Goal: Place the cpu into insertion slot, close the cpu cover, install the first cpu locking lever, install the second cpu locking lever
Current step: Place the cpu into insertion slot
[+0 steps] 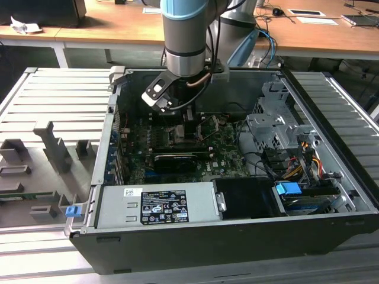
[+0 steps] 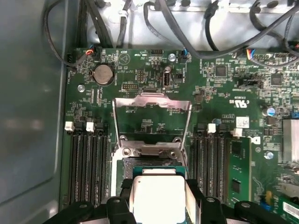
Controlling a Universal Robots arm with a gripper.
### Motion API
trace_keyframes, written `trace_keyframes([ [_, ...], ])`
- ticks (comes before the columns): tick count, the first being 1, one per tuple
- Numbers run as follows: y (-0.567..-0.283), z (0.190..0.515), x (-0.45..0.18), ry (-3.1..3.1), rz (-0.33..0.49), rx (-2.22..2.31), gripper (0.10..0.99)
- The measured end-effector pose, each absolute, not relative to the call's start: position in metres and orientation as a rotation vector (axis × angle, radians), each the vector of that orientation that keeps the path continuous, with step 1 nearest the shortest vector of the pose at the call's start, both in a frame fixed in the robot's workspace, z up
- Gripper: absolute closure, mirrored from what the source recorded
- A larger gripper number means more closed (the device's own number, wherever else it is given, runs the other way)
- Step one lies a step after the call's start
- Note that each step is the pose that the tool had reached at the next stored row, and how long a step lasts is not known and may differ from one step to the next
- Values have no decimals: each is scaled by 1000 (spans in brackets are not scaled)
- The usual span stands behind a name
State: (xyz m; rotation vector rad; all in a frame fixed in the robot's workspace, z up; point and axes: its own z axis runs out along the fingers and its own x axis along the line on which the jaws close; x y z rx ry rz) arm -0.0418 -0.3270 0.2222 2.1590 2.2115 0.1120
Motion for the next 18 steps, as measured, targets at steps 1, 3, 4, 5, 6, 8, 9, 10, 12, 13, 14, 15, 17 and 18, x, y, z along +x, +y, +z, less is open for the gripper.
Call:
trace_keyframes([
  [1,-325,219,-42,2211,112,2160,557],
  [3,-324,212,-43,2179,111,2191,557],
  [4,-324,209,-43,2161,110,2207,557],
  [5,-323,208,-43,2161,110,2208,557],
  [6,-323,208,-43,2161,110,2207,557],
  [8,-322,207,-43,2161,110,2208,557],
  [9,-321,206,-43,2161,110,2207,557],
  [10,-320,204,-43,2161,110,2207,557],
  [12,-319,203,-43,2161,110,2207,557],
  [13,-319,203,-43,2161,110,2207,557],
  [14,-319,203,-43,2161,110,2207,557],
  [15,-319,203,-43,2161,110,2207,557],
  [17,-319,203,-43,2161,110,2207,545],
  [18,-319,203,-43,2161,110,2207,545],
])
